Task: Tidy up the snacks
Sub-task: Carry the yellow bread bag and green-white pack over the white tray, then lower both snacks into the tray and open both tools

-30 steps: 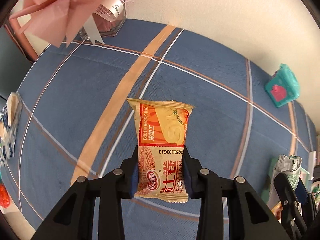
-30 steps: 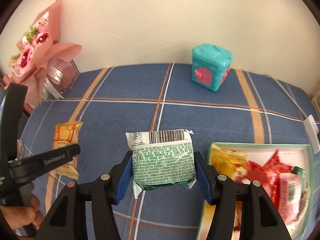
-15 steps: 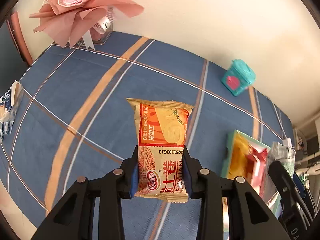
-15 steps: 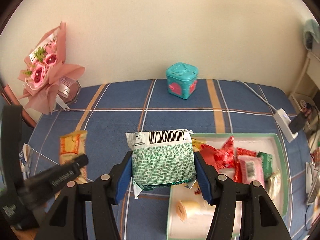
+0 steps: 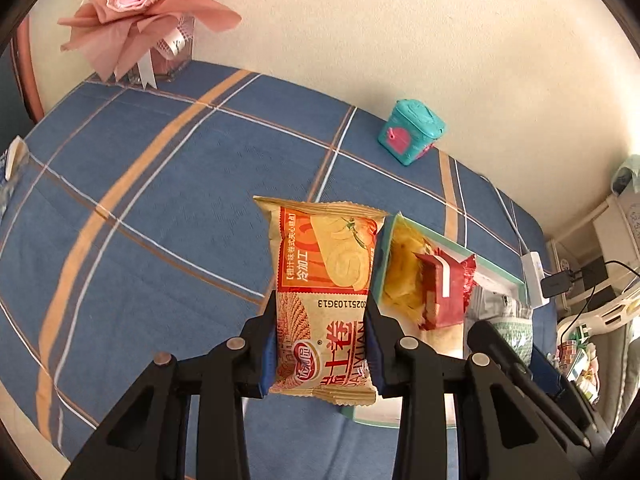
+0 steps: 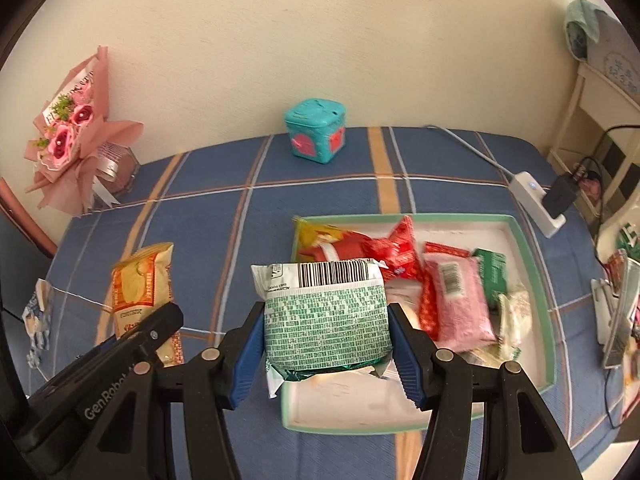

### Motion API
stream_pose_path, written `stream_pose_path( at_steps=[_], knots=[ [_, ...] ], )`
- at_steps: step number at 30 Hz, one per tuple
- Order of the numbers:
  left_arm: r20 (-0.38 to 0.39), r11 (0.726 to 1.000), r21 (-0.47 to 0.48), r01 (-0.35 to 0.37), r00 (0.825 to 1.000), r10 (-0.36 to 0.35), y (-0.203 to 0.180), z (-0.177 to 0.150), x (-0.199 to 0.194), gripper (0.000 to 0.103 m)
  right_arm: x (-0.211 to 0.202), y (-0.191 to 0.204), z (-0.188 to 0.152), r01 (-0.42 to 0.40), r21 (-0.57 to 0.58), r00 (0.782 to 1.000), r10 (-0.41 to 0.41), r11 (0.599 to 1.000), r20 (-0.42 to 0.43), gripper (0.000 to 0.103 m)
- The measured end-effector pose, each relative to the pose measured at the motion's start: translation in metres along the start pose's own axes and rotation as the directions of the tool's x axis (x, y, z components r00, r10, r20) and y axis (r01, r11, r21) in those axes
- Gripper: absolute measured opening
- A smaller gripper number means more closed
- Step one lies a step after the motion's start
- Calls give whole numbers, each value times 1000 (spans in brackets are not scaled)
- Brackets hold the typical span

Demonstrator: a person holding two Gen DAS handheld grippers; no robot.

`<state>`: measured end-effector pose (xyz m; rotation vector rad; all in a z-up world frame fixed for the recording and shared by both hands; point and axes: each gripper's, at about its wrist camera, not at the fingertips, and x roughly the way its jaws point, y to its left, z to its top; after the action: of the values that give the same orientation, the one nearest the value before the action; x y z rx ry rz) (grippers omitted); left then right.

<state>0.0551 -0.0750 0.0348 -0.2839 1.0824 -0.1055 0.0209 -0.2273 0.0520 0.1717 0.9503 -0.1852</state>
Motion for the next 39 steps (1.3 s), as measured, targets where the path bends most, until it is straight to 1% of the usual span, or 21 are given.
stream_pose_path(
  at_steps=[2, 5, 7, 9, 12, 16, 20, 25, 39],
  knots=[
    [2, 1000, -5, 23, 1000, -23, -5, -2, 0, 38, 1, -8, -2, 11, 6, 1000, -11, 1000, -8, 62],
    [6, 999, 8, 54, 999, -54, -16, -4, -1, 38, 3, -22, -4, 33, 32, 999, -32, 999, -23, 62],
    [-5, 997, 24, 75, 997, -74, -24, -6, 1, 38, 5, -30, -4, 46, 45, 999, -45, 998, -29, 62],
    [-17, 996, 44, 80, 997, -80, -31, -7, 4, 38, 8, -40, -4, 43, 64, 998, -41, 997, -38, 62],
    [-39, 992, 82, 95, 995, -92, -46, -12, 11, 38, 17, -62, -5, 39, 121, 997, -31, 992, -68, 62],
    [-71, 984, 130, 126, 991, -117, -61, -18, 19, 38, 22, -90, -5, 71, 182, 995, -57, 981, -81, 62],
    [-109, 974, 186, 132, 988, -113, -79, -25, 32, 38, 24, -112, -8, 83, 229, 994, -64, 970, -88, 62],
    [-134, 967, 212, 143, 984, -117, -89, -30, 42, 38, 27, -120, -9, 90, 242, 993, -68, 966, -97, 62],
    [-187, 959, 233, 164, 975, -122, -91, -41, 60, 38, 32, -108, -8, 88, 211, 993, -69, 974, -96, 62]
  ],
)
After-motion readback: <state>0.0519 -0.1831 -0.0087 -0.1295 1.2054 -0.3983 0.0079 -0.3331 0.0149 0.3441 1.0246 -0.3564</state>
